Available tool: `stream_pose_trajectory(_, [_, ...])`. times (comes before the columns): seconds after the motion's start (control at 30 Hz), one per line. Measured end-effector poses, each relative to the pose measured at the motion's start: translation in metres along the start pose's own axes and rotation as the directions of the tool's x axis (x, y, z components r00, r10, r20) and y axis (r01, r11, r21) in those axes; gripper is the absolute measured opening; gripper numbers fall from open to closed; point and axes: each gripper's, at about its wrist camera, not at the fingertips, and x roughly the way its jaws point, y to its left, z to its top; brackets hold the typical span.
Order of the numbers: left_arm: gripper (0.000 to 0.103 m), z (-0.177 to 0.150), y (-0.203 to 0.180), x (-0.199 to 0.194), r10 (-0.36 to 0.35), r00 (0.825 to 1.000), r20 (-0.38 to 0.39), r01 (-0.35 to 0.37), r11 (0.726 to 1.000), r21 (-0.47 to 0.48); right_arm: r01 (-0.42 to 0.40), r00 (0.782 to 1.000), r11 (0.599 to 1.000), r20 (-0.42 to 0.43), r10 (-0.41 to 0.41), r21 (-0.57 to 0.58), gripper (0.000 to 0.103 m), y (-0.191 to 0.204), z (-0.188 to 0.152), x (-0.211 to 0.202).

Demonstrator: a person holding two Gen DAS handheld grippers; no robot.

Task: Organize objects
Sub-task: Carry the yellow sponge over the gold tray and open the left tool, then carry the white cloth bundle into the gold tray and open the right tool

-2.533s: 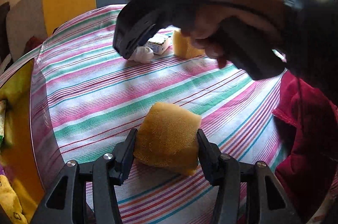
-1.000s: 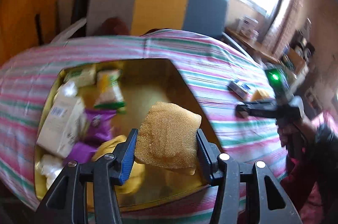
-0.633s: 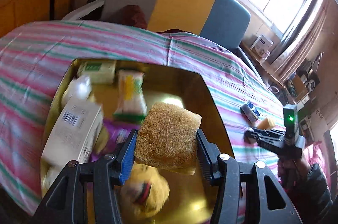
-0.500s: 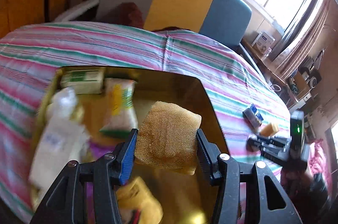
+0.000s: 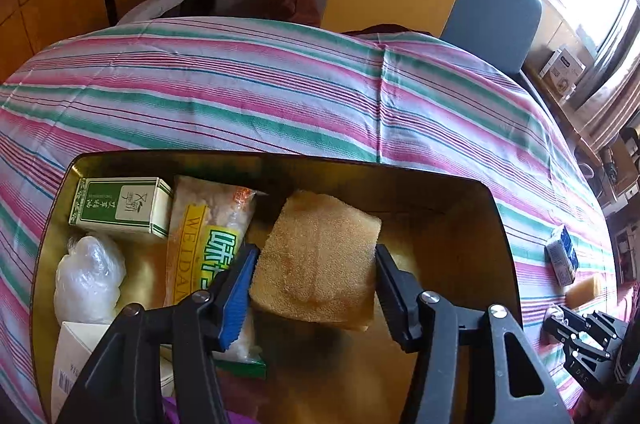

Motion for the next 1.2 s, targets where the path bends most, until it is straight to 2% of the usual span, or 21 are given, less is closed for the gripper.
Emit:
stream_pose_trajectory(0.07, [0.066,0.0,0.001,-0.005,-0.003,1.0,0.003,0.003,1.0,0.0,0.0,1.0,1.0,0.0,0.0,0.001,0.024,0.0,0.0,0.001])
stream_pose_trajectory(0.13, [0.069,-0.002,0.001,-0.01,0.0,1.0,0.016,-0.001,1.0,0.012,0.001,1.0,1.0,-0.001,-0.001,0.0,0.024,0.001,0.0,0.001])
stream_pose_trajectory(0.33, [0.071,-0.013,-0.004,-0.038,0.027,0.996,0.083,-0.033,0.997,0.074,0.007,1.0,1.0,0.002,-0.007,-0.008,0.024,0.003,-0.001,0.002])
stream_pose_trajectory(0.47, [0.071,-0.039,-0.009,-0.076,0.041,0.987,0.159,-0.062,0.99,0.128,0.014,1.0,1.0,0.004,-0.014,-0.017,0.024,0.003,-0.002,0.003])
stream_pose_trajectory(0.67, [0.071,-0.083,-0.011,-0.115,0.034,0.977,0.211,-0.071,0.983,0.171,0.026,1.0,0.999,0.008,-0.025,-0.032,0.024,0.003,-0.004,0.005])
stream_pose_trajectory(0.87, [0.071,-0.109,-0.009,-0.132,0.051,0.971,0.233,-0.097,0.977,0.19,0.043,0.999,0.998,0.014,-0.042,-0.049,0.024,0.005,-0.005,0.005])
stream_pose_trajectory(1.2, [0.071,-0.12,0.005,-0.141,0.067,0.969,0.236,-0.111,0.978,0.176,0.064,0.998,0.996,0.022,-0.063,-0.065,0.024,0.01,-0.008,0.006])
